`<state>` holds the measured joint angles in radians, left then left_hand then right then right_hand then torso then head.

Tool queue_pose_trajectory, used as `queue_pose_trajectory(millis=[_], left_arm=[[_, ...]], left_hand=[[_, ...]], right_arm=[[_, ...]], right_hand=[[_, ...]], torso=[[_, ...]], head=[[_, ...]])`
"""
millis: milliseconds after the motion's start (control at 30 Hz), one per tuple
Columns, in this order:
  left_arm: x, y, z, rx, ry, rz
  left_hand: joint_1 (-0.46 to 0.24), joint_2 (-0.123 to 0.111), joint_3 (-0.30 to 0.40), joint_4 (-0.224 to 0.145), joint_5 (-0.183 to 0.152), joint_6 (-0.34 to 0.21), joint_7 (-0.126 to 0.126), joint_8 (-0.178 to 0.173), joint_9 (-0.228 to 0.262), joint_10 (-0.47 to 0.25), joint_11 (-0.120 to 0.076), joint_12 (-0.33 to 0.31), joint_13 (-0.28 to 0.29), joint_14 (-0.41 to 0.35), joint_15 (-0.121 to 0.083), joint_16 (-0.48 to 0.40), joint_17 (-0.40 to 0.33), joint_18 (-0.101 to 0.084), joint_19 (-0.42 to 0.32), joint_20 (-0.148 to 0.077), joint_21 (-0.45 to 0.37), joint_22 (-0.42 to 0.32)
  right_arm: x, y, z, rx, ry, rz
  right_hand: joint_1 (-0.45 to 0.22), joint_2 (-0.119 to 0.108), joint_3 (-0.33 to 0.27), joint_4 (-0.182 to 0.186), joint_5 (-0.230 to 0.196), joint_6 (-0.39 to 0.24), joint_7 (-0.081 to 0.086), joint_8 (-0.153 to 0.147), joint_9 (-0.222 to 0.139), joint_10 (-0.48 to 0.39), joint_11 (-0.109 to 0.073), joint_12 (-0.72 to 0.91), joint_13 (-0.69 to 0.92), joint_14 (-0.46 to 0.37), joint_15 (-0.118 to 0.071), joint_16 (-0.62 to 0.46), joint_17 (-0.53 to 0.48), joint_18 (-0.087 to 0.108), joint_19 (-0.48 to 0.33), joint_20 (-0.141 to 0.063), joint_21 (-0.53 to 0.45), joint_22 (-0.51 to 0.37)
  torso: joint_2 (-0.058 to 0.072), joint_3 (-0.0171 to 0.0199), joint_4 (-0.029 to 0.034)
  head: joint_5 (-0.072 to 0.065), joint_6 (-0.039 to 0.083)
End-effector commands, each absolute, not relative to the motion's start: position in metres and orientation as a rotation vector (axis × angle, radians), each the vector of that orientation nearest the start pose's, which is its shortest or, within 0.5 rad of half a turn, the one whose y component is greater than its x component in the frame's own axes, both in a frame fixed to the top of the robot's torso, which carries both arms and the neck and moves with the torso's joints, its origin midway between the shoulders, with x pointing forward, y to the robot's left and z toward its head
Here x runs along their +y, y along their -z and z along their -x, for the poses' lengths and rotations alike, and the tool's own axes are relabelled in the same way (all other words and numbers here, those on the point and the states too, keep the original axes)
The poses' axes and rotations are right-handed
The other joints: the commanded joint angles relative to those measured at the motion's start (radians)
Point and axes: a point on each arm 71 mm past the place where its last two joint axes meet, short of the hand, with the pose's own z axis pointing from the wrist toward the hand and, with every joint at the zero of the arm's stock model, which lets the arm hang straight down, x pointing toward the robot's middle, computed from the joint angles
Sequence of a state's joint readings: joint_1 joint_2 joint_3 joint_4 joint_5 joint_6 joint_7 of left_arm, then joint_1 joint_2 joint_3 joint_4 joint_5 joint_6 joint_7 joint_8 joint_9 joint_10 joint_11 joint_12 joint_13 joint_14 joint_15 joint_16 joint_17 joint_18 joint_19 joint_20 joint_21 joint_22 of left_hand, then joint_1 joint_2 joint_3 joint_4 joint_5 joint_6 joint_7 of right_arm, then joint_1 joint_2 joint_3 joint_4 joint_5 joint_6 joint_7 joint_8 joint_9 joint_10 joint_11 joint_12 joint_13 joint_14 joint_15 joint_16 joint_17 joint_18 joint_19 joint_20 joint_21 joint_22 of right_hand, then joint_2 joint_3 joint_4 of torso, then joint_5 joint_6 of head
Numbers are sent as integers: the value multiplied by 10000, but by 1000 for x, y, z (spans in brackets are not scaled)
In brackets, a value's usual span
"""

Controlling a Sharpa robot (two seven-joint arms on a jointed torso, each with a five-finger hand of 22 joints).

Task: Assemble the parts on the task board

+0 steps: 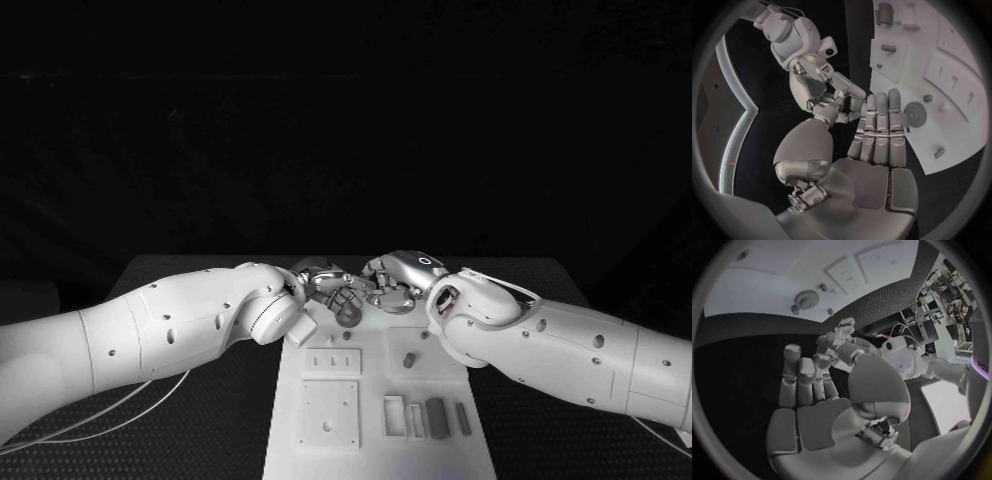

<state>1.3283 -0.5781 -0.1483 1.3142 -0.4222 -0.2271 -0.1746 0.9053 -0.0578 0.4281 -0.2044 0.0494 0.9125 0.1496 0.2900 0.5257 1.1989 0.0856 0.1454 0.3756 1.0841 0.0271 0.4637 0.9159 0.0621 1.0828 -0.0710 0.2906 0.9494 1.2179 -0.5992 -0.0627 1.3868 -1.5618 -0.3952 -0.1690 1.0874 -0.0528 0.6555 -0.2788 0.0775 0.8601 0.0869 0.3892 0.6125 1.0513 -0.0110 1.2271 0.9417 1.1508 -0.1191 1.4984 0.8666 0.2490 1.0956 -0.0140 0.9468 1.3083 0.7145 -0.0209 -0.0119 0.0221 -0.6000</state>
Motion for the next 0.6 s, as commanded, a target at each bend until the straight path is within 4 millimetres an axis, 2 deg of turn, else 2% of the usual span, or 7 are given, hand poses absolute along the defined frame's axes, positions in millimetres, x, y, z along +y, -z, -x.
queue_pose_trajectory(millis=[33,267,600], left_arm=[[130,192,-524,20235,10438,7518],[129,192,-524,20164,10507,7509],[127,191,-524,20174,10642,7552]], left_hand=[[-88,1,12,-36,-3,51,37,-8,-11,95,-12,8,19,-15,23,-38,11,119,6,22,-46,15],[-106,46,32,-32,-3,114,30,10,-16,152,-36,21,44,-3,19,-44,25,121,20,21,-56,26],[-63,307,110,-76,-2,182,-1,17,-36,207,-58,8,78,9,17,-63,52,120,33,19,-84,51]], right_arm=[[-111,182,-503,15479,-6507,2665],[-105,182,-501,15543,-6607,2764],[-101,182,-500,15566,-6664,2803]], right_hand=[[-46,41,42,-35,26,2136,-167,26,11,-291,-251,32,-12,54,-149,36,-14,128,90,-9,52,172],[-50,38,45,-40,26,2144,-170,24,17,-281,-254,30,-14,64,-153,37,-14,128,98,-14,56,172],[-57,42,48,-40,26,2151,-173,19,23,-271,-258,29,-15,73,-157,37,-16,128,106,-19,60,171]], torso=[[5,1,8],[8,-2,-7],[14,-1,-2]], head=[[5,-5],[13,-13],[-20,-34]])
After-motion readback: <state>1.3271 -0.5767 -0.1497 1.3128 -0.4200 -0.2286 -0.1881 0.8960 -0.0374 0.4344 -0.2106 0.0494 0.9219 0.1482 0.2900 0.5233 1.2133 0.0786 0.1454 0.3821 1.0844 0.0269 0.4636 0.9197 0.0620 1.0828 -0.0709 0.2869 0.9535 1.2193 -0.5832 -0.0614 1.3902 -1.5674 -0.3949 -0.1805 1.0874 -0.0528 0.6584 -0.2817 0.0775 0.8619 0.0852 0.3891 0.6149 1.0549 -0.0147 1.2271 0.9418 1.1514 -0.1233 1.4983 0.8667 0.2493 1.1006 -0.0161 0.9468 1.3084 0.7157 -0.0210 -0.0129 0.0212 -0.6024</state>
